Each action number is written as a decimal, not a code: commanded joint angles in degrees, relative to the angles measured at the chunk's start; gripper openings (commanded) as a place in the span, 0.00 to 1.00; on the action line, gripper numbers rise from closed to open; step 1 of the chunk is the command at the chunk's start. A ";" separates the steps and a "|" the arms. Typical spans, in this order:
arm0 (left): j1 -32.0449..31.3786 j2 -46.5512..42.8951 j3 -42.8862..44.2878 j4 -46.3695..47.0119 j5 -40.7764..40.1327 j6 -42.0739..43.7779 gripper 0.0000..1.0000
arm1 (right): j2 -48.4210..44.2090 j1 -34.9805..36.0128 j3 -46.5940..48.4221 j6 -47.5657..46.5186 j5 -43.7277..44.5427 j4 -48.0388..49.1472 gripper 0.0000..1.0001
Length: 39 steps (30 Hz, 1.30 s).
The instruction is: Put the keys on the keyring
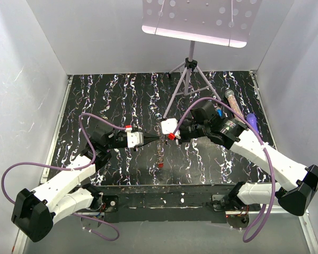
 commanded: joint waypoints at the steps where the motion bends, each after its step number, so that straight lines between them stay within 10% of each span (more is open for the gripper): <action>1: -0.28 -0.62 1.23 2.93 0.56 -0.38 0.00 | 0.07 0.23 -0.23 0.60 -0.40 2.72 0.01; 39: -0.28 -0.54 1.75 2.05 -1.37 -0.64 0.00 | 0.07 0.49 0.03 0.25 0.39 3.33 0.01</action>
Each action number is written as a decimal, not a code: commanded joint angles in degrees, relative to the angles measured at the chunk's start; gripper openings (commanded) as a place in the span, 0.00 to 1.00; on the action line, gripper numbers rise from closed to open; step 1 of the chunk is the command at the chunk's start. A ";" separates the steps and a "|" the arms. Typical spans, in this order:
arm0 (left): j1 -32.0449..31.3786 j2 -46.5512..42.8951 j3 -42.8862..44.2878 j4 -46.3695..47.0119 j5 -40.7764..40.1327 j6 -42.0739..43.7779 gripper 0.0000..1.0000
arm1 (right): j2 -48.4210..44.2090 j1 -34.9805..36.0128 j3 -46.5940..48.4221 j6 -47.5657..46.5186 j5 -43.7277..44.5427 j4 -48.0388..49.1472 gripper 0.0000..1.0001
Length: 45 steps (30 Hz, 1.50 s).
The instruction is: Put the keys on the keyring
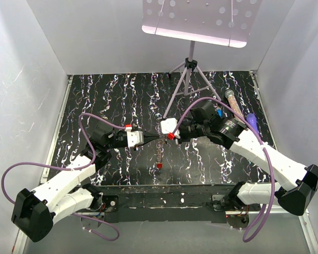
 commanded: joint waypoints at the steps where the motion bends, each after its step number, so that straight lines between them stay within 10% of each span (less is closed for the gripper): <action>1: -0.28 -0.62 1.67 1.24 -0.21 0.16 0.00 | -0.04 0.47 0.12 0.25 -0.30 3.00 0.01; 45: -0.28 -0.54 2.11 0.36 -1.71 -0.54 0.00 | 0.14 0.56 -0.14 -0.28 -0.13 2.83 0.01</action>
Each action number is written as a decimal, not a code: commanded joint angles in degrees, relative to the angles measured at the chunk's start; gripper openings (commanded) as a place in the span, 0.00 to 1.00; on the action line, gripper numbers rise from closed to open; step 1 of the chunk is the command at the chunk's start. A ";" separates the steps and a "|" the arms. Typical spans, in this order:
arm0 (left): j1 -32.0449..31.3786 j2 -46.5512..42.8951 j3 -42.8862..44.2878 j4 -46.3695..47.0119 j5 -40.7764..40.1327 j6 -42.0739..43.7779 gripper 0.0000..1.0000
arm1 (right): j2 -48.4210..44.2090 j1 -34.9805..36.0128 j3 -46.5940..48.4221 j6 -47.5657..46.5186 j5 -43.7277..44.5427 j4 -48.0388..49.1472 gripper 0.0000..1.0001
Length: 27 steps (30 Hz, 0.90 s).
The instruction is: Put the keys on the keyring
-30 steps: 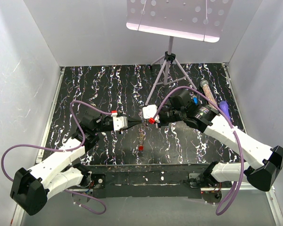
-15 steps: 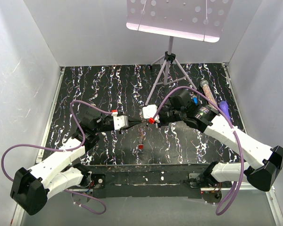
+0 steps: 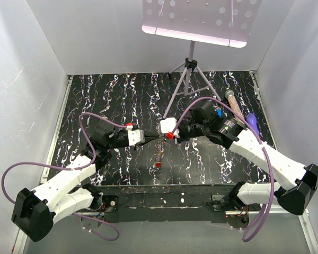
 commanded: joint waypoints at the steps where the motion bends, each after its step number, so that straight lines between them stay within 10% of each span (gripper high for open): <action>1: -0.28 -0.69 2.19 1.69 0.06 0.07 0.00 | -0.10 0.49 -0.14 -0.19 -0.76 1.93 0.01; 27: -0.28 -0.60 2.11 2.40 1.20 -0.45 0.00 | 0.60 0.67 -0.41 0.16 -0.68 2.81 0.01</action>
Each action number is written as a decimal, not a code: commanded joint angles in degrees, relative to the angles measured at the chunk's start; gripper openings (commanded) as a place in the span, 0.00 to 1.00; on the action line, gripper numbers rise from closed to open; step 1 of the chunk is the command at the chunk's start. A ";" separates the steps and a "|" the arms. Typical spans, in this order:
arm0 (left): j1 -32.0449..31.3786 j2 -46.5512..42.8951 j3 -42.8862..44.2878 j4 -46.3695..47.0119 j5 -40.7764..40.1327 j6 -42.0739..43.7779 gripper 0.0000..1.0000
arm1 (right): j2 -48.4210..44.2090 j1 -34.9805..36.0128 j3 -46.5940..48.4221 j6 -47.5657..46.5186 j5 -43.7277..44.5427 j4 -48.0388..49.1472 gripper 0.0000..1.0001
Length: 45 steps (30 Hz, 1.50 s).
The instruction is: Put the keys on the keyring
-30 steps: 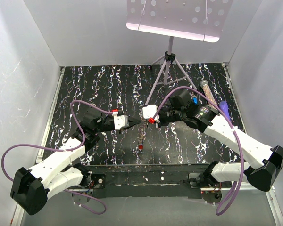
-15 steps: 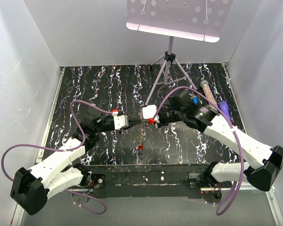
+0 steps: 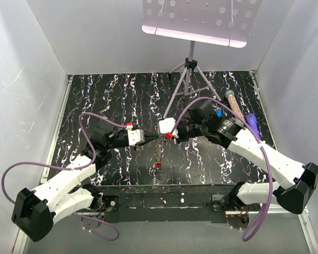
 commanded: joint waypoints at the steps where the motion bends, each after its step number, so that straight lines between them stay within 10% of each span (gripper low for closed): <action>1: -0.28 -0.56 2.11 2.27 1.20 -0.19 0.00 | -0.14 0.41 -0.41 0.20 -0.59 2.77 0.01; 45: -0.19 -0.20 2.11 3.41 3.05 -1.60 0.00 | 0.38 1.02 -0.32 -1.55 -1.46 2.77 0.01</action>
